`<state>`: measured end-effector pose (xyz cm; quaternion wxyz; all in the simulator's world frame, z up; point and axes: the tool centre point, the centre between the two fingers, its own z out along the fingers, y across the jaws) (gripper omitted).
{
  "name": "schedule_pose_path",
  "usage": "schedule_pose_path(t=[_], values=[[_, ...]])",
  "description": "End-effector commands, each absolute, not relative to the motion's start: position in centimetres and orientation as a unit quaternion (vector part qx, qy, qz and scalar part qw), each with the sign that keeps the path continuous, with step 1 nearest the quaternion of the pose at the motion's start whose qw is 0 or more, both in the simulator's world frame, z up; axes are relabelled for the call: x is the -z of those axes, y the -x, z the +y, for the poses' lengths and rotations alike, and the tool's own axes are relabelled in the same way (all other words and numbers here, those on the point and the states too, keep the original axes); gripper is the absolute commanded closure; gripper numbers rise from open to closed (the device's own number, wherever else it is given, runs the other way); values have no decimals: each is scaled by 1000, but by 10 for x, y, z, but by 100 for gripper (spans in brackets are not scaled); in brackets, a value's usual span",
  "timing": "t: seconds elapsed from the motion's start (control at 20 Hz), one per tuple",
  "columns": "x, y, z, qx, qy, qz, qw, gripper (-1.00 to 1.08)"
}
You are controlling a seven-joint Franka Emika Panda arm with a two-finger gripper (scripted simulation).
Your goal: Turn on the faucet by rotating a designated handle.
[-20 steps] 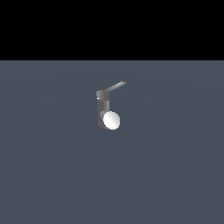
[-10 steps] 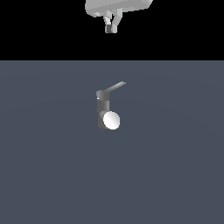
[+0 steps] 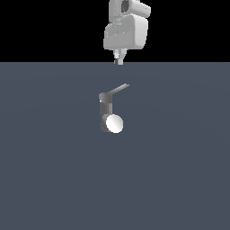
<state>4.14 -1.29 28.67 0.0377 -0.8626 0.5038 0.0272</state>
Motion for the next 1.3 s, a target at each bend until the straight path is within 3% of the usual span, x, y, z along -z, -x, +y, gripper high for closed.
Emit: schedule_pose_path(t=[0.0,0.6,1.25], values=[[-265,-55,-17,-24,843,537,31,108],[-193,-91,-33,-4,774,633,4,108],[-181,-90,-37,0,763,646,0,108]])
